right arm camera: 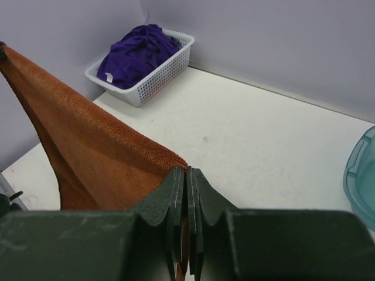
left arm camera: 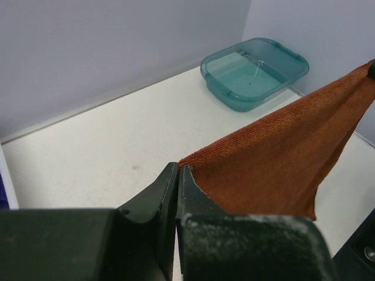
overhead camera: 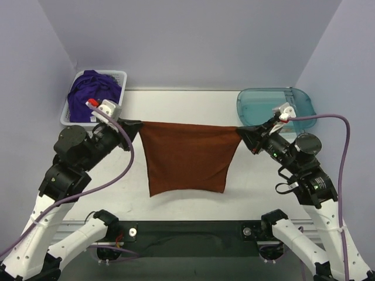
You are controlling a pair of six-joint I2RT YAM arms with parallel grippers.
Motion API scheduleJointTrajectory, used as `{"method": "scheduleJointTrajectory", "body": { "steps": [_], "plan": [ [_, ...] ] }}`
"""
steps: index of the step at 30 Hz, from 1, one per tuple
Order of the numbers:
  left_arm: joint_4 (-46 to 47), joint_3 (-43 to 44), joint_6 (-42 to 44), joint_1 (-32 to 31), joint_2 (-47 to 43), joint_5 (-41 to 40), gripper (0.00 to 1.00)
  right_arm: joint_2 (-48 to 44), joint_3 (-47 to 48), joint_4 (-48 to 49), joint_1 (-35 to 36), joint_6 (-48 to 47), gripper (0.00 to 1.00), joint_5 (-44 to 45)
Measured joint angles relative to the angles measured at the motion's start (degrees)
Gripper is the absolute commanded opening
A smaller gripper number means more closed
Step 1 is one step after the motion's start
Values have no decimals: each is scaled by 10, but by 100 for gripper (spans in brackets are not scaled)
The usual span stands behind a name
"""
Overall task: Fold and stack the towels
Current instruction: Fold the towel
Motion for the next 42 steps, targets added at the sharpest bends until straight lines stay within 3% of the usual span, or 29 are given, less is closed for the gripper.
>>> {"method": "scheduleJointTrajectory", "body": {
  "steps": [5,12,16,20,29,35,42],
  "plan": [
    [2,-50,-22,6,61,-1,0,42,-15,-10,0,13,0,16],
    [33,-64,-38,76,364,-16,0,296,-22,33,-13,24,0,61],
    [18,3,-37,98,537,-25,0,432,-21,74,-22,20,0,78],
    [18,93,-35,104,632,-27,0,520,1,103,-32,4,0,91],
    [26,155,-35,117,646,-23,1,571,50,162,-52,-18,0,97],
    [34,84,-36,117,578,-16,2,549,37,167,-52,-18,0,81],
    [48,-10,-48,117,486,1,2,454,-27,168,-51,-11,0,52]
  ]
}}
